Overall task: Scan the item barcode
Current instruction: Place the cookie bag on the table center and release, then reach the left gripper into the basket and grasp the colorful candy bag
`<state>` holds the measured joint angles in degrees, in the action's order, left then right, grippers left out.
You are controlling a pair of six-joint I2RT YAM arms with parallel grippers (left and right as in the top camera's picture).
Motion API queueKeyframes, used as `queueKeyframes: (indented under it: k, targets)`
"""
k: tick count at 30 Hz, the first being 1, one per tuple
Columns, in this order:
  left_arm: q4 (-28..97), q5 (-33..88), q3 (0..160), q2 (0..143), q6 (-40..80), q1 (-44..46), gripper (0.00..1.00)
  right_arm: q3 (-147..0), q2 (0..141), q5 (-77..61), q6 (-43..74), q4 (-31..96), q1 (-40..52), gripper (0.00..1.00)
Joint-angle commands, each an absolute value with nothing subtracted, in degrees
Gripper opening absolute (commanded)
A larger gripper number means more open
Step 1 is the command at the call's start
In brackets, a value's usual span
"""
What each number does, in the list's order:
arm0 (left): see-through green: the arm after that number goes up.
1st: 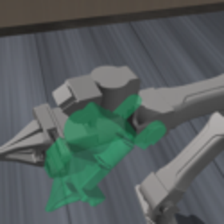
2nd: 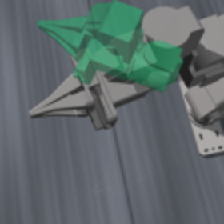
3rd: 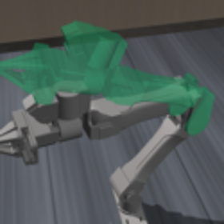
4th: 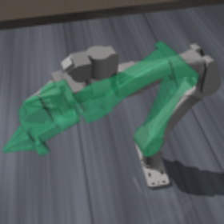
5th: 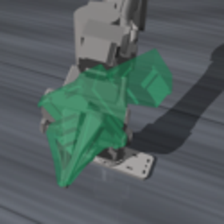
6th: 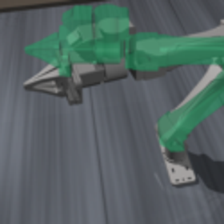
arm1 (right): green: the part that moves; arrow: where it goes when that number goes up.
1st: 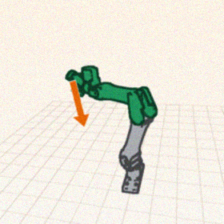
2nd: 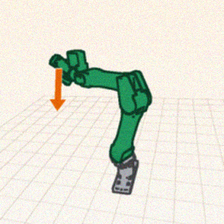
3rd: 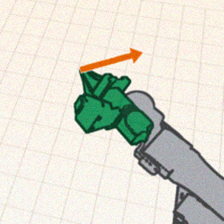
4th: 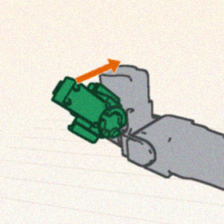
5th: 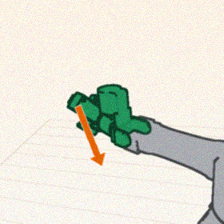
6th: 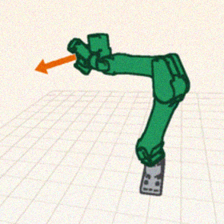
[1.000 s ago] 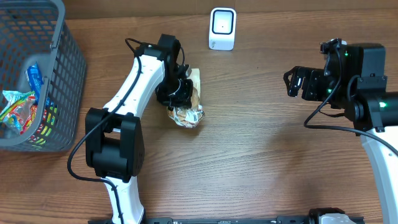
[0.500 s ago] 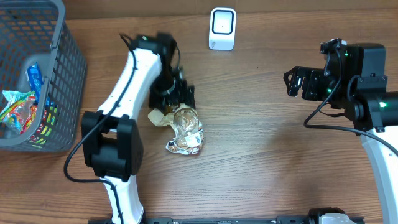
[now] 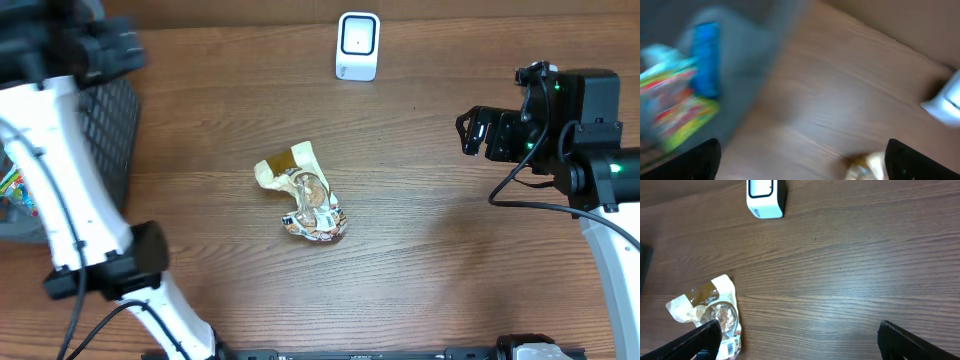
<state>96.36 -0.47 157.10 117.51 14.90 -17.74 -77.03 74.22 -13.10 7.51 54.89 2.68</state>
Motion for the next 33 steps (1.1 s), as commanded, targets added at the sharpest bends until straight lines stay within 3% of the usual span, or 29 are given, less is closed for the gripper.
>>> queueKeyframes:
  k: [1,10,23,33]
  targets:
    - [96.09,-3.64,154.58,117.78,21.06,-27.46,0.95,-78.02,74.08,-13.19,7.44,54.59,2.9,1.0]
    - [84.51,-3.9,137.97,117.86,20.75,-38.24,1.0,-78.02,74.19,-13.19,7.42,54.98,2.9,1.0]
    - [66.48,-10.5,108.57,117.86,20.84,-39.79,1.0,-78.02,74.19,-13.19,7.44,57.19,2.9,1.0]
    - [51.11,-12.1,95.29,117.86,20.78,-41.52,1.0,-78.02,74.19,-13.19,7.44,57.36,2.9,1.0]
